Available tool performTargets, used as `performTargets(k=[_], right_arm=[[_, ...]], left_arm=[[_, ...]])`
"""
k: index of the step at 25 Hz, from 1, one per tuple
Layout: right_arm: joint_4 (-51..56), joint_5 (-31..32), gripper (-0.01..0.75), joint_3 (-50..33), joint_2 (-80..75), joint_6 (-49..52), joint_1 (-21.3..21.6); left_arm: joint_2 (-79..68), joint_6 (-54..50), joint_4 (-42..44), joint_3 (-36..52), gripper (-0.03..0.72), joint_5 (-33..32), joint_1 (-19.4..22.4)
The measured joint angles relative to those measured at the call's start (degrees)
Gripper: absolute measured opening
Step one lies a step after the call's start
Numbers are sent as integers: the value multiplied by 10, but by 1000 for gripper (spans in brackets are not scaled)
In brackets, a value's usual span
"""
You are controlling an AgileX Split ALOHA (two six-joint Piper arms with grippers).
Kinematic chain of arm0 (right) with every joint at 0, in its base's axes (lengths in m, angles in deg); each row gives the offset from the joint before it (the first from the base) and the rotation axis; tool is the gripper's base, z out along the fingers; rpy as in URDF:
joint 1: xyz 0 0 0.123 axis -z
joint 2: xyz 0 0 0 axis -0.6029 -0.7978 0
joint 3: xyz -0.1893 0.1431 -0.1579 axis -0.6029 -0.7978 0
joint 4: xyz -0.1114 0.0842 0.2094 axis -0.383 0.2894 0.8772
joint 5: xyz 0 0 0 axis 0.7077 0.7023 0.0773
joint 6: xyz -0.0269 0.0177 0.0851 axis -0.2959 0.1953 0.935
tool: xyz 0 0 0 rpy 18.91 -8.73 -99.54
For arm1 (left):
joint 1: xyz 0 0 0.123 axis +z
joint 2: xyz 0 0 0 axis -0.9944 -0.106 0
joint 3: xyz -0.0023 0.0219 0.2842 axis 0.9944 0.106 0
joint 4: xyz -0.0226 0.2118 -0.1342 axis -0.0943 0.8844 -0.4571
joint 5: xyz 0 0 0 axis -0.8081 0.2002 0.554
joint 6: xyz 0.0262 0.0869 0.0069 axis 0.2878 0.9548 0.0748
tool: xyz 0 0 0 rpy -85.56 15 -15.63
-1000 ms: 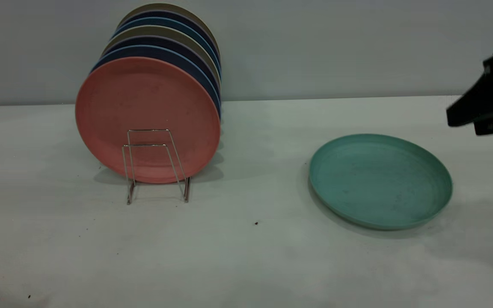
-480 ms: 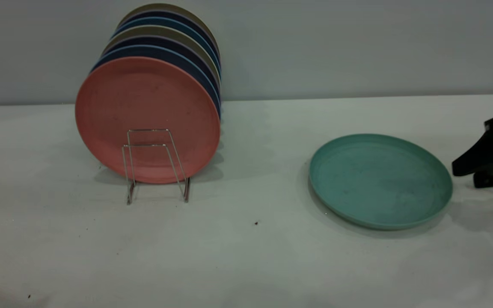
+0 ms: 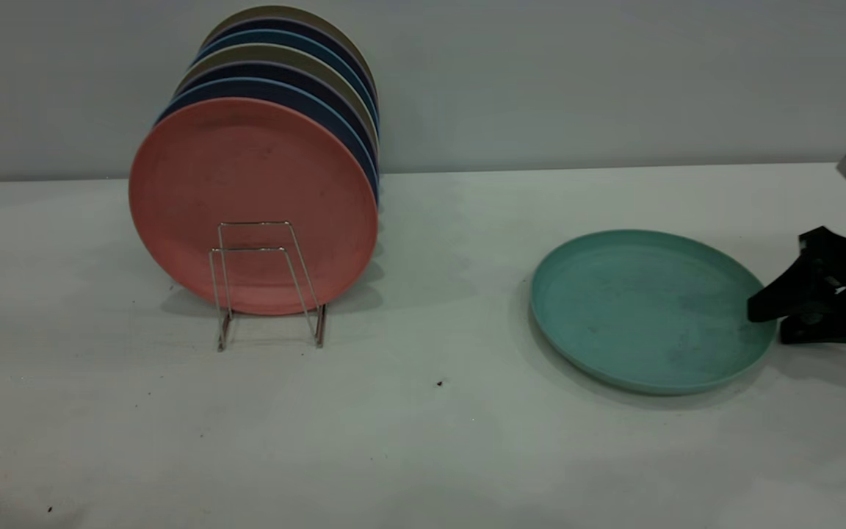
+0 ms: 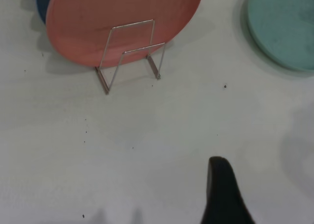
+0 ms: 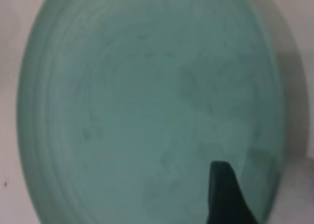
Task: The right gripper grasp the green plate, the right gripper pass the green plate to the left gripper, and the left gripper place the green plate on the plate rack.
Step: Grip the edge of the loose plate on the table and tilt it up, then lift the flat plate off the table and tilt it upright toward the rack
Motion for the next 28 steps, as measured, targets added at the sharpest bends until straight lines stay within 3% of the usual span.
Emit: performTargets(k=[4, 9, 11, 19, 28], right_arm=[[13, -14, 354, 3, -5, 1, -26], [22, -61, 94, 6, -5, 21, -53], [19, -69, 31, 6, -5, 37, -53], [-161, -97, 13, 5, 86, 80, -54], [-208, -69, 13, 3, 174, 89, -168]], left_arm=[[0, 0, 0, 0, 473, 4, 0], [0, 0, -10, 0, 473, 8, 0], [-1, 3, -28, 0, 473, 16, 0], [-88, 138, -200, 0, 468, 14, -4], [-273, 399, -501, -2, 466, 35, -47]])
